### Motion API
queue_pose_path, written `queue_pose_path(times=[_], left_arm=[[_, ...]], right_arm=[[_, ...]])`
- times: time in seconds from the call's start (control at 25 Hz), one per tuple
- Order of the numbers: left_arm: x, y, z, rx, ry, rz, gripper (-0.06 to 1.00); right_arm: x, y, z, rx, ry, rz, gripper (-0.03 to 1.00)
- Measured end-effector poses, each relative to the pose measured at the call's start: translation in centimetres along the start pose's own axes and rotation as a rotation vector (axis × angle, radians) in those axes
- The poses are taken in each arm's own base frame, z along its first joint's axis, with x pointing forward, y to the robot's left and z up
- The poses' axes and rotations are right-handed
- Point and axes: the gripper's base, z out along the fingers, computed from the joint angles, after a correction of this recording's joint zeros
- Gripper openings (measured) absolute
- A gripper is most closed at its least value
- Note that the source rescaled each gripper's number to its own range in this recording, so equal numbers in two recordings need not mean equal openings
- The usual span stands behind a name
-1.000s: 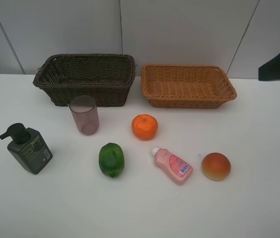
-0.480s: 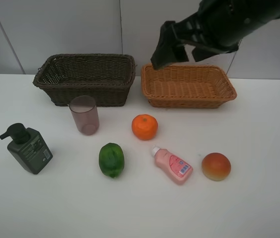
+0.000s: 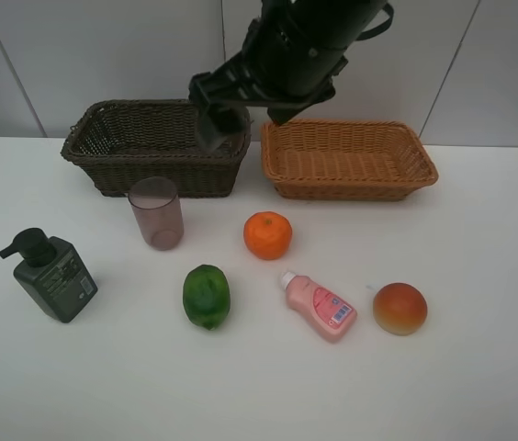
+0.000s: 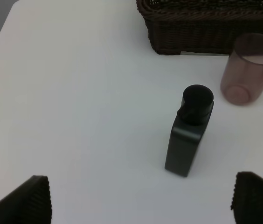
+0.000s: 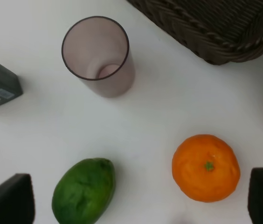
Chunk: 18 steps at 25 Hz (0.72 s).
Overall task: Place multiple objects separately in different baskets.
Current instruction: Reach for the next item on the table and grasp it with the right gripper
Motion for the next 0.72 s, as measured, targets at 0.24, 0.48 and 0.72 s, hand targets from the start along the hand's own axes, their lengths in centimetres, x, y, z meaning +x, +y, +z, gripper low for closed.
queue_pose_path(times=[0.24,0.48,0.72], left_arm=[[0.0,0.0,0.0,0.0,0.0,0.0,1.0],[0.0,0.0,0.0,0.0,0.0,0.0,1.0],[0.0,0.0,0.0,0.0,0.0,0.0,1.0]], right_arm=[[-0.6,-0.7,4.0,0.093,0.151,0.028,1.0],[-0.1,-1.3,8.5,0.165,0.266,0.02,1.0],[0.9,-1.5,11.5,0.198,0.338,0.009,1.0]])
